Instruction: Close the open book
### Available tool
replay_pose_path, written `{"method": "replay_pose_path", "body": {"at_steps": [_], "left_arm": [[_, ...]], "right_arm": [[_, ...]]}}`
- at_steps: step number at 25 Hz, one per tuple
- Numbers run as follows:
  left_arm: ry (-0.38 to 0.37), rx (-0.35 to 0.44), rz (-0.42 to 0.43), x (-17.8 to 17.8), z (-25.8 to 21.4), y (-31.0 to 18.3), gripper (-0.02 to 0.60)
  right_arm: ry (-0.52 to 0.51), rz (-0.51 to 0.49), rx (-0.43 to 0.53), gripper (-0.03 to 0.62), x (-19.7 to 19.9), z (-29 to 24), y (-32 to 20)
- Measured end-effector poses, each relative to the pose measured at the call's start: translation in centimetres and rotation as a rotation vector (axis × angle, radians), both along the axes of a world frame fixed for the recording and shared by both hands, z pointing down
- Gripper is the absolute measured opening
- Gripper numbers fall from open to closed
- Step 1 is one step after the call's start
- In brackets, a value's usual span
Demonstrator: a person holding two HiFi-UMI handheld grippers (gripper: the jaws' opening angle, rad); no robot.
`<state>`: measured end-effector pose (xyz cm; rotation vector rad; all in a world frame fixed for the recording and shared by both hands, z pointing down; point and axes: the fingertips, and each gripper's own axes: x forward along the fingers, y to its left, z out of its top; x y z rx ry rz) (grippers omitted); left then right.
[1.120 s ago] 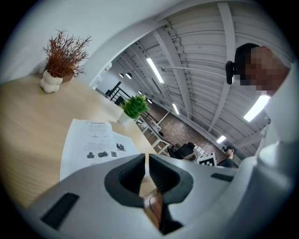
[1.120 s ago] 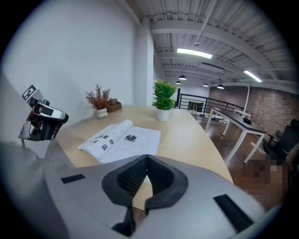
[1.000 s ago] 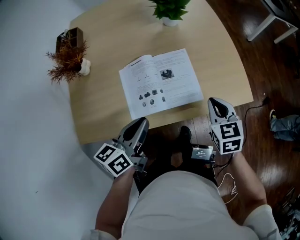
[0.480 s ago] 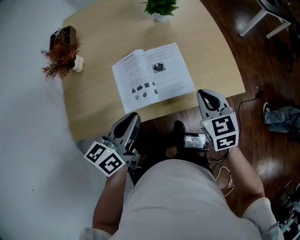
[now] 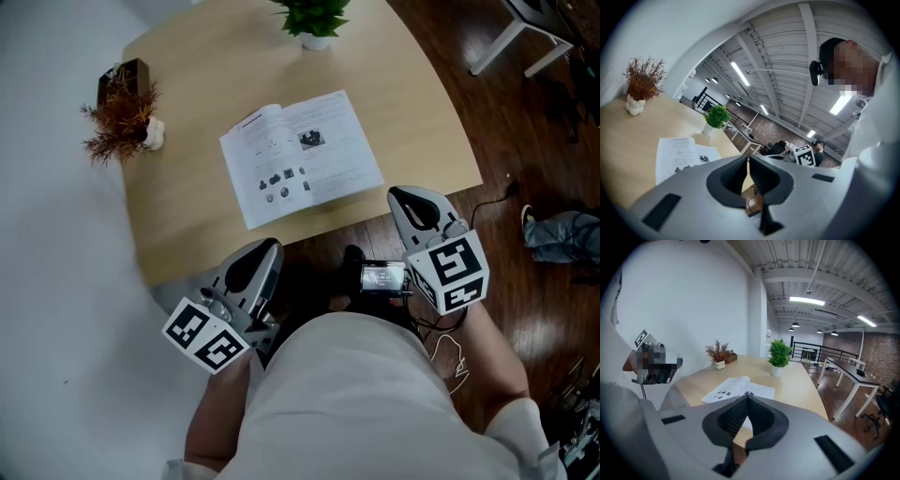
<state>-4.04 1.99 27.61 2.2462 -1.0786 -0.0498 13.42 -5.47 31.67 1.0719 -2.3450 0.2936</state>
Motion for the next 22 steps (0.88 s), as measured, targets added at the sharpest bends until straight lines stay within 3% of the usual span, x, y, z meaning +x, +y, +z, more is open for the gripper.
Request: {"method": "replay_pose_path", "body": {"at_steps": [10,22], "left_arm": [[-0.020,0.035,0.035,0.5,-2.6,1.3,0.000],[-0.042,0.090,0.062,0.8,-4.4,1.8,0.000]], "right_arm": [[-0.134,-0.040,-0.021,0.002,-1.8,-4.9,1.8],[-0.144,-0.067,0.030,0.002,-2.5,-7.4,2.6]]}}
